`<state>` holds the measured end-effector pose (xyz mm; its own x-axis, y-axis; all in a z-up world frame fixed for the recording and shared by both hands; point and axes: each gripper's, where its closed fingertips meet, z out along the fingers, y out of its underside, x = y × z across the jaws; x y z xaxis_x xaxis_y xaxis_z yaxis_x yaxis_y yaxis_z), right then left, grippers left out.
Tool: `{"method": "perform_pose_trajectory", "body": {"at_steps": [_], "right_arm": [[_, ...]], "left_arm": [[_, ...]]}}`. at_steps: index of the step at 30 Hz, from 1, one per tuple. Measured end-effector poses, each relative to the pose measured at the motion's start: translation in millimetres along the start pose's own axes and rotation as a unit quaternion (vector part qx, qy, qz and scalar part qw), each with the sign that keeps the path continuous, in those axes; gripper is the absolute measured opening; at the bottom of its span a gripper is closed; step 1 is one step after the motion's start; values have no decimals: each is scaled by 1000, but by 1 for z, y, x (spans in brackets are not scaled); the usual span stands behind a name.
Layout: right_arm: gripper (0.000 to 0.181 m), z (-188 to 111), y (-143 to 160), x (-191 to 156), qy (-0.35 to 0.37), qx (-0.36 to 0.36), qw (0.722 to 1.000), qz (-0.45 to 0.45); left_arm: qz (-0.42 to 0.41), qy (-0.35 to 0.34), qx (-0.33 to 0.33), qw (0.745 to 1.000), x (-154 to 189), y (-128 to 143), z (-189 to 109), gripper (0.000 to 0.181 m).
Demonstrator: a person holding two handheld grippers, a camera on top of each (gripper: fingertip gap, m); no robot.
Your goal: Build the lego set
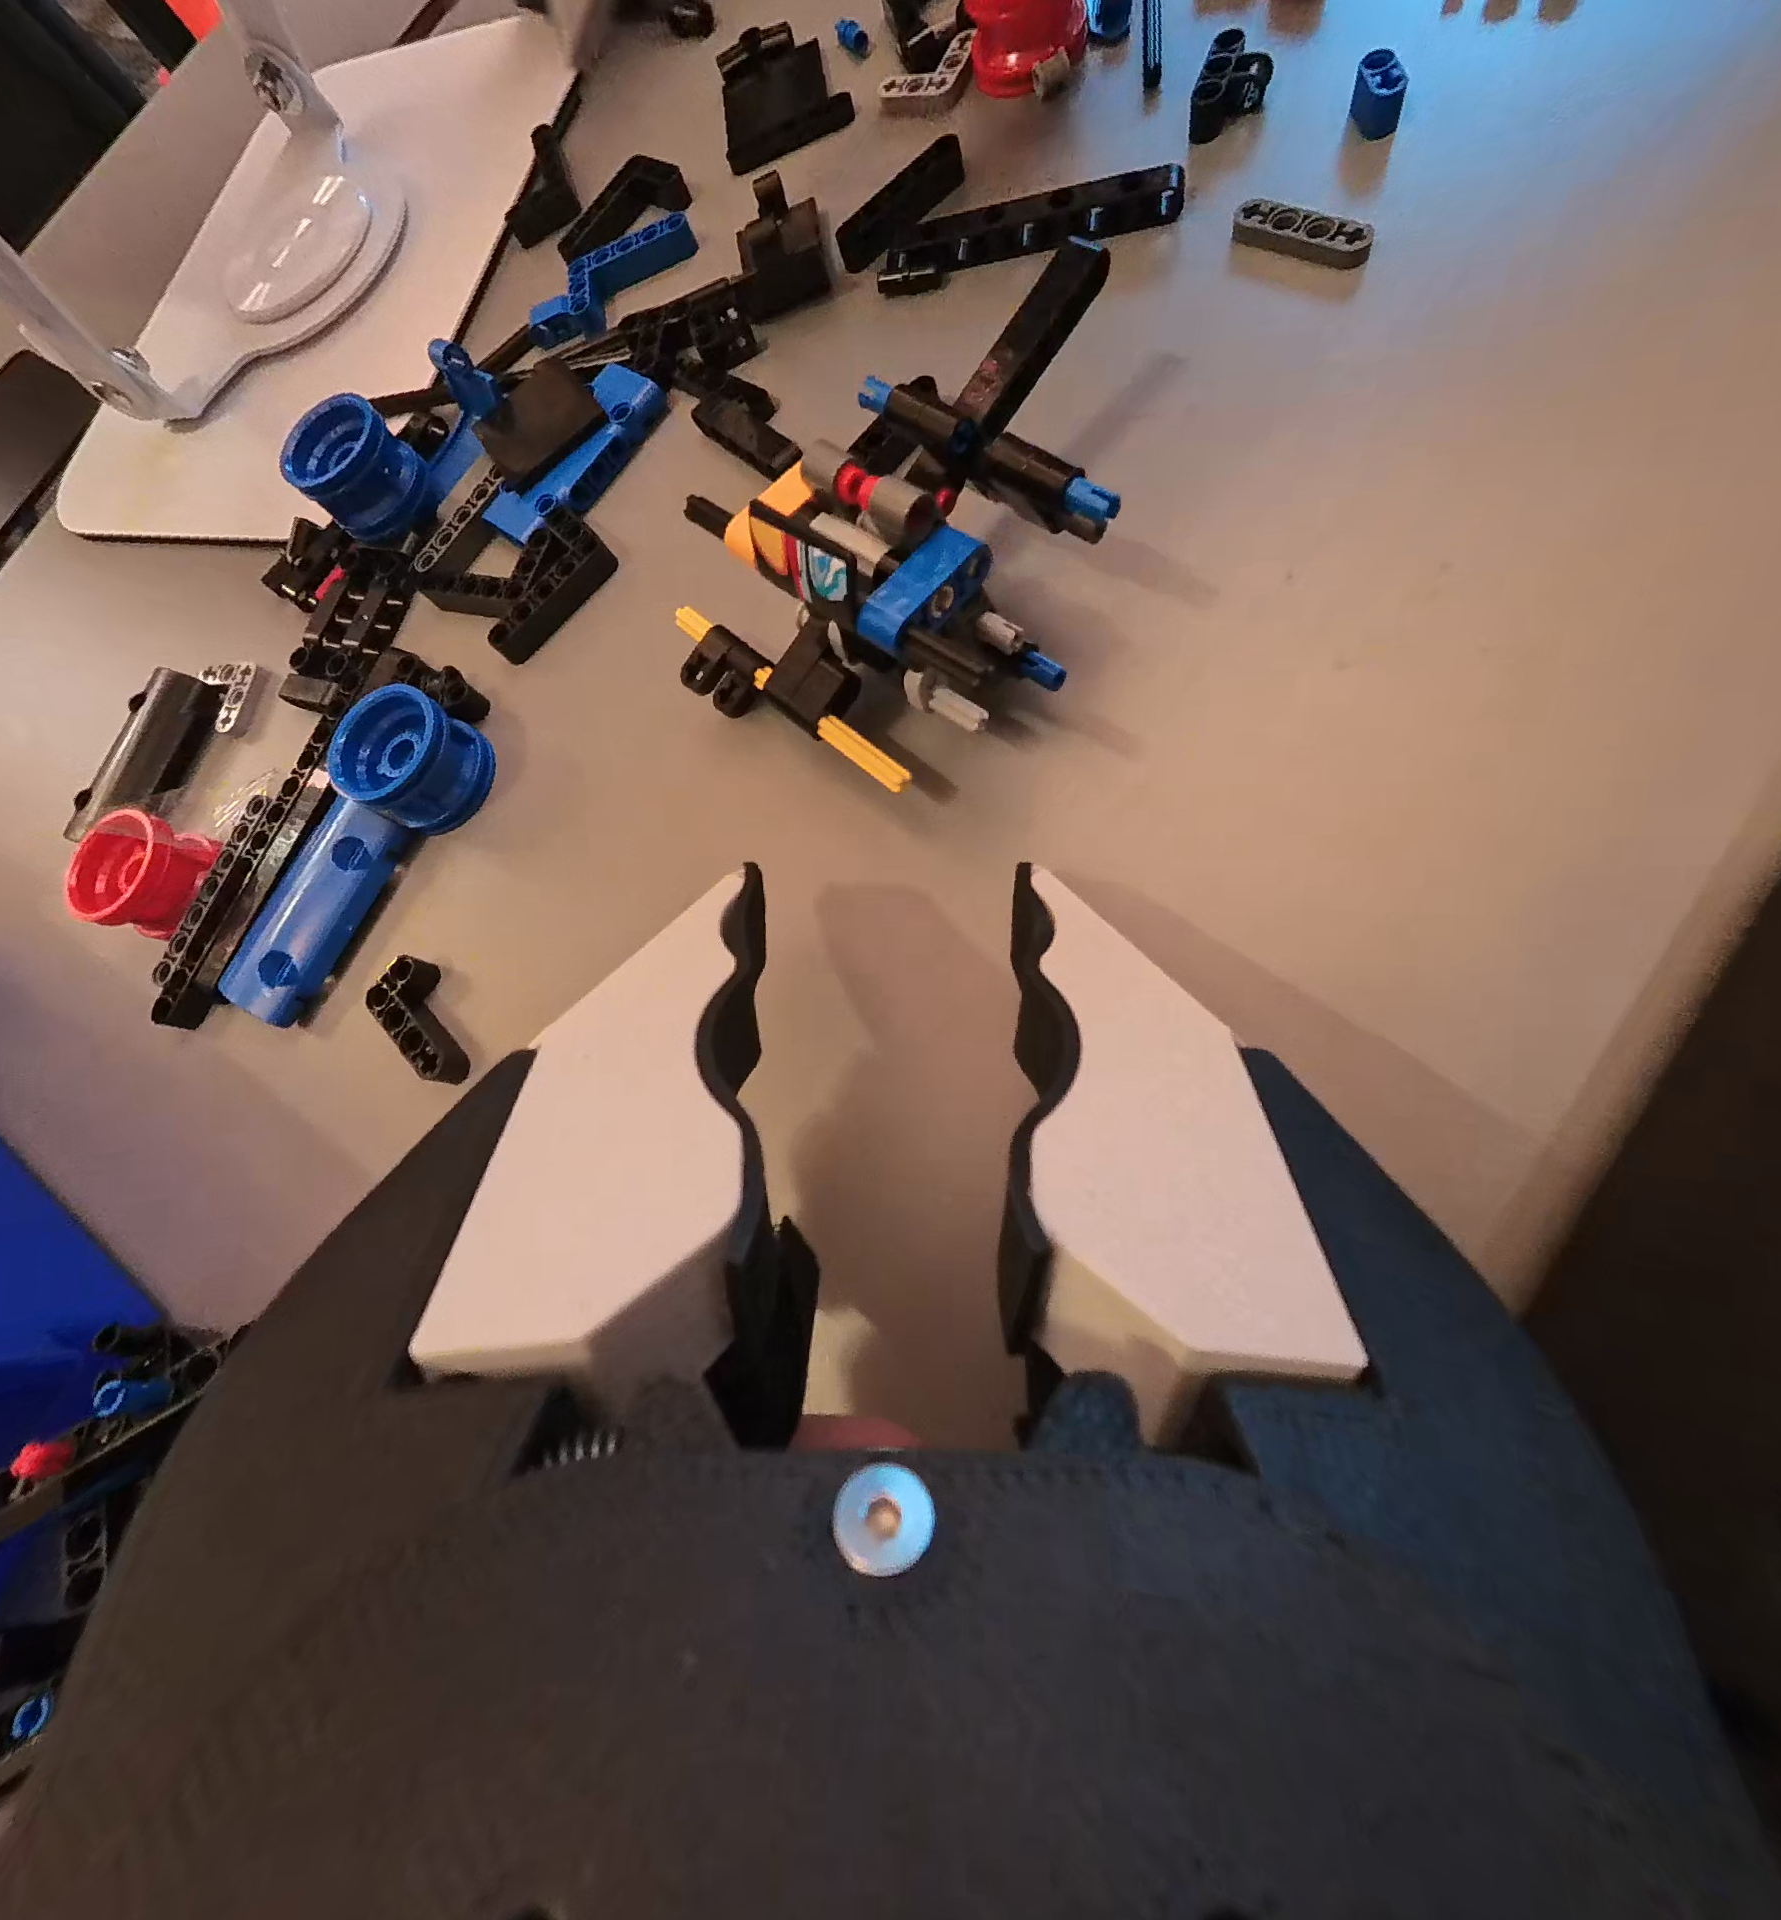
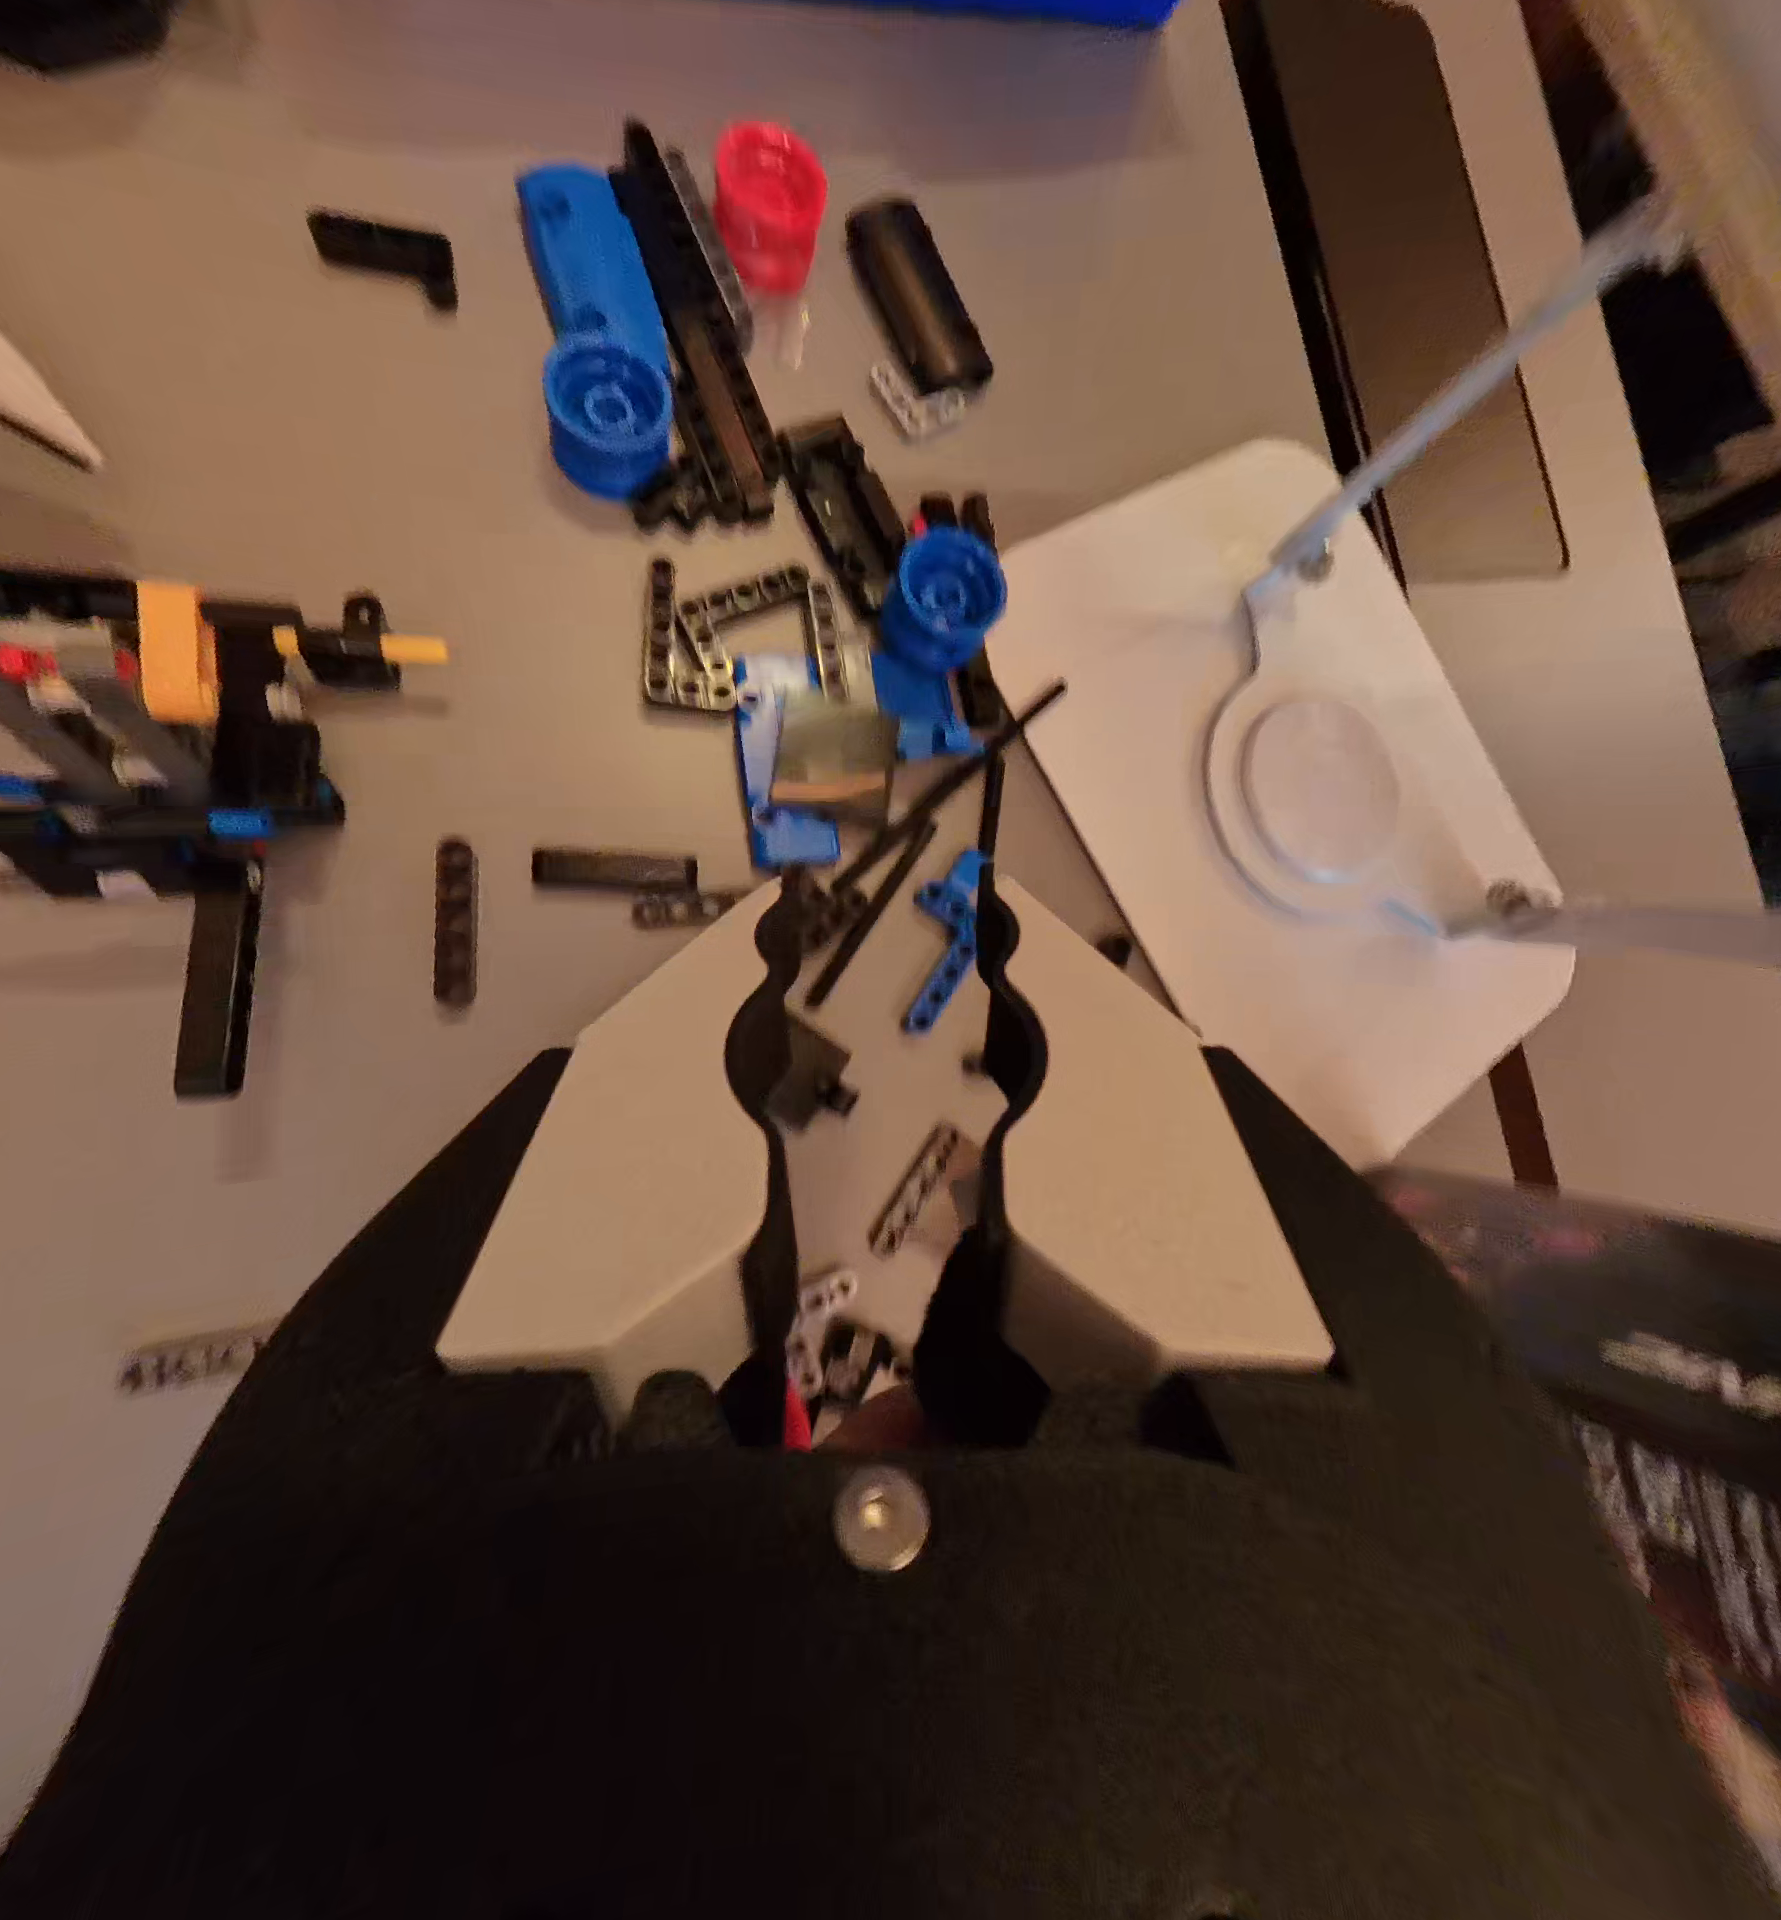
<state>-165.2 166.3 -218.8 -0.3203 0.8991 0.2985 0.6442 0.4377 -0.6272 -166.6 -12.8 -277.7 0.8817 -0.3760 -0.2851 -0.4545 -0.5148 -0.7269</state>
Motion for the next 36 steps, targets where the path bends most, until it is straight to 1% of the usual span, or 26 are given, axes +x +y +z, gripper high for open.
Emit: {"method": "perform_pose_trajectory", "body": {"at_steps": [3, 5, 6, 8, 11, 15, 16, 21, 24, 26, 28, 30, 32, 34, 36], "right_arm": [[35, 19, -12, 5, -3, -28, 999, -40], [36, 22, -12, 10, -7, -50, 997, -54], [36, 20, -9, 9, -20, -57, 997, -49], [36, 12, 4, 2, -59, -73, 995, -27], [35, 1, 27, -11, -88, -89, 992, -17], [31, 7, 49, -34, -104, -115, 988, -7], [26, 11, 51, -38, -105, -119, 987, -2], [7, 22, 54, -44, -109, -111, 987, 39], [5, 19, 52, -45, -110, -91, 988, 52], [4, 11, 46, -48, -125, -67, 988, 65], [4, -4, 36, -51, -143, -28, 986, 82], [4, -24, 18, -60, -183, 30, 978, 94], [4, -48, 2, -73, -225, 75, 967, 97], [4, -71, -16, -91, -265, 115, 954, 83], [4, -87, -30, -108, -289, 136, 946, 60]], "left_arm": [[-2, 0, -1, 1000, -1, 1, 0, 45], [-3, -3, -2, 1000, -2, 3, 0, 45], [-4, -4, -1, 1000, -2, 3, -1, 45], [-4, -5, 0, 1000, -3, 2, -1, 45], [1, -3, 1, 1000, -2, 1, -2, 45], [11, 0, -3, 1000, 1, 1, 0, 45], [10, 0, -3, 1000, 2, 1, 0, 45], [-5, 0, 11, 1000, -1, -3, -3, 47], [-9, -2, 16, 1000, -3, -5, -3, 48], [-5, -8, 22, 1000, -5, -8, -4, 48], [-2, -29, 39, 999, -13, -18, -8, 49], [2, -48, 68, 996, -21, -35, -16, 49], [16, -61, 108, 992, -25, -60, -26, 48], [46, -61, 150, 986, -22, -91, -35, 45], [89, -49, 177, 979, -10, -118, -37, 42]]}}
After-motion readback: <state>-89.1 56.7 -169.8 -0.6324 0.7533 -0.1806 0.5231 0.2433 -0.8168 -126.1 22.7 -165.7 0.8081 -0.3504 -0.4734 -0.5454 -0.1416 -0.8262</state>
